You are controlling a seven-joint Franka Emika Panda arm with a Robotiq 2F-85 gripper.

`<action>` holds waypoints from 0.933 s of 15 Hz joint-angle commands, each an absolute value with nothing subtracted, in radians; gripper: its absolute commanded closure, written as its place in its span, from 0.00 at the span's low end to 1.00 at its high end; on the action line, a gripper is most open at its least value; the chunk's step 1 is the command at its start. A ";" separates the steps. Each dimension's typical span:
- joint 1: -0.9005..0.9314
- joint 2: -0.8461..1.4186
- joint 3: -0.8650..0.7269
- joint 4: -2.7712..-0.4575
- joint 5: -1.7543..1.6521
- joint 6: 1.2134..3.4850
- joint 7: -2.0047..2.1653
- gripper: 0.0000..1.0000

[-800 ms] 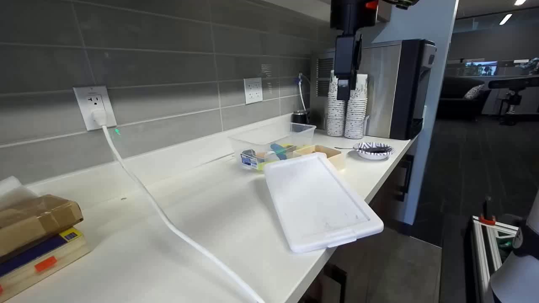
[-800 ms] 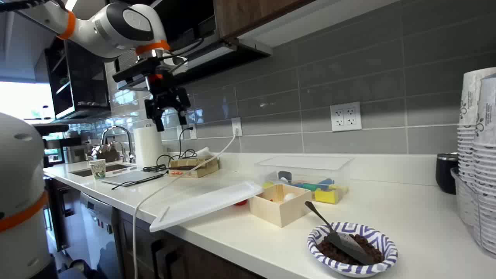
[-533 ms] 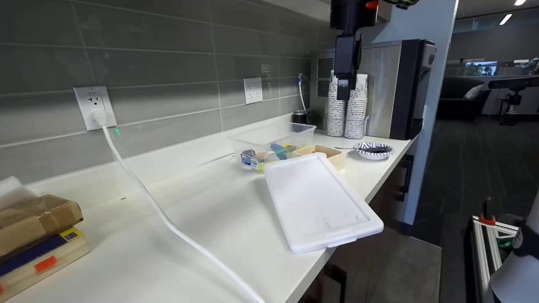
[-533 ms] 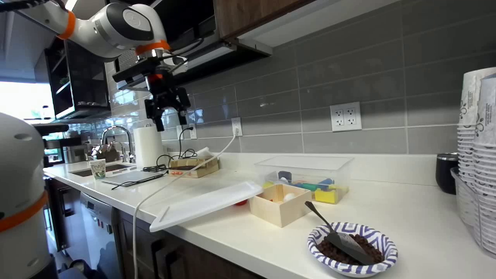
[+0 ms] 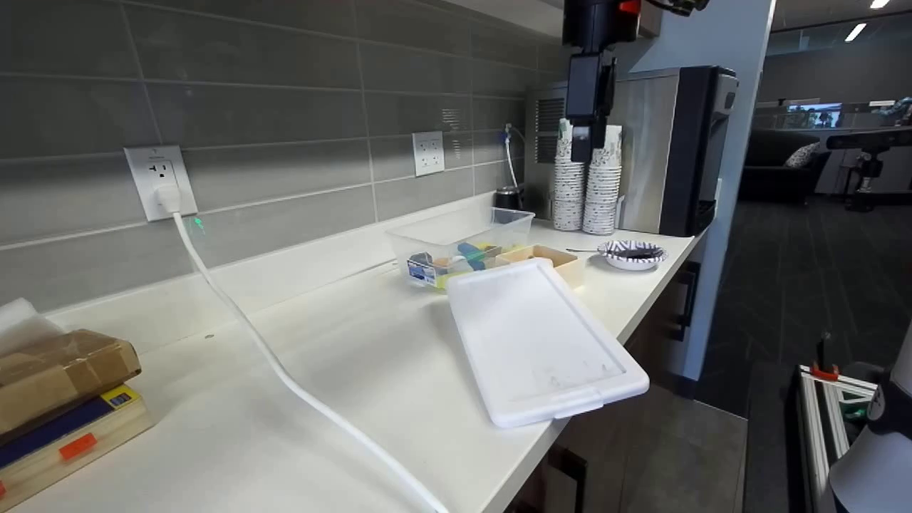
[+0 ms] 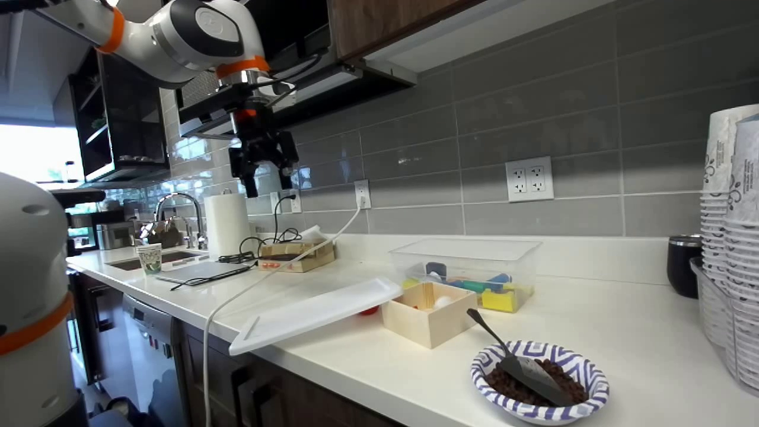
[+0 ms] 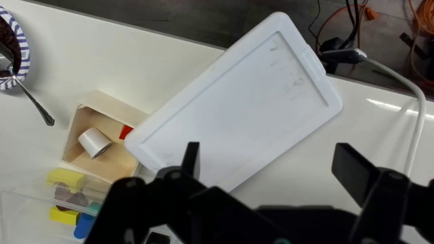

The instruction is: Use the cake slicer to stir in the bowl

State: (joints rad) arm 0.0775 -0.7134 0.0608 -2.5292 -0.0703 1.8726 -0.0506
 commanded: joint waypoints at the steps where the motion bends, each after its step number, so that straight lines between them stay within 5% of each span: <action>1: 0.048 -0.687 -0.055 -2.454 -0.033 1.809 -0.121 0.00; 14: -0.178 -0.431 -0.341 -2.223 0.153 1.897 -0.046 0.00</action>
